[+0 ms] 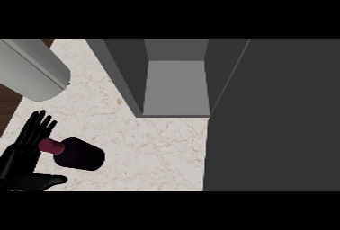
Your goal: Pick up the wine, place it into the cabinet and close the cabinet
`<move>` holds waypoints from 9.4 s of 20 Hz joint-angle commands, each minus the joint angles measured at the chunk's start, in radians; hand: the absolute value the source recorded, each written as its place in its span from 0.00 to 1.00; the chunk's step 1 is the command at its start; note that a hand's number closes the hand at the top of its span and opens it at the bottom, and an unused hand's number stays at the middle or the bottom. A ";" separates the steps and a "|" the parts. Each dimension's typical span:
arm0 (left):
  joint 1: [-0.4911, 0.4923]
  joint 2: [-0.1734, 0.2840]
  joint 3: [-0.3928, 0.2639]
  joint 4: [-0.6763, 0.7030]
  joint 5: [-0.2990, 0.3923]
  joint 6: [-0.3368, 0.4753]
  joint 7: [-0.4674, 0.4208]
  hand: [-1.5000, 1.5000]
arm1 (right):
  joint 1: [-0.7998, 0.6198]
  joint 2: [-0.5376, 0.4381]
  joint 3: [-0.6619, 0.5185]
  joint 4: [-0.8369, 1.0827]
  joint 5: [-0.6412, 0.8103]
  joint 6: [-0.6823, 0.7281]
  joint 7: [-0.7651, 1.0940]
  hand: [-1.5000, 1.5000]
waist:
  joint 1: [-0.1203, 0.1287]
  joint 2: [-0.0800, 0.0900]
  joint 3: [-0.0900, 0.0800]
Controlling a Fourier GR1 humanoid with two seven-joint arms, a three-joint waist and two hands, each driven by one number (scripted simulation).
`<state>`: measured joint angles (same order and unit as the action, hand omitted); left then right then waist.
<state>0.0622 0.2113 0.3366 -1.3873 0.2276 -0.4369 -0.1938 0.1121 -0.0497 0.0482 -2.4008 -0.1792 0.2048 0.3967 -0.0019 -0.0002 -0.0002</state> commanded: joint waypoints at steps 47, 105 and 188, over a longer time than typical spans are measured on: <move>-0.364 0.096 -0.055 1.064 -0.172 -0.176 -0.640 1.00 | 0.004 0.025 -0.015 0.065 0.046 0.043 -0.072 0.00 | -0.008 0.003 -0.001; -0.138 -0.211 -0.568 -0.293 0.149 0.574 0.025 1.00 | -0.023 -0.011 -0.107 0.058 -0.046 0.039 -0.005 0.00 | -0.002 0.000 0.000; -1.009 -0.211 -0.777 1.181 0.790 0.643 -0.509 1.00 | -0.076 -0.006 -0.099 0.177 -0.034 0.089 -0.098 0.00 | -0.042 0.014 -0.001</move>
<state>-0.9345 0.0005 -0.4542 -0.2613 1.0230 0.2396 -0.6891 0.0635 -0.0448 -0.0442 -2.2412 -0.2129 0.2936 0.2912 -0.0488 0.0136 -0.0010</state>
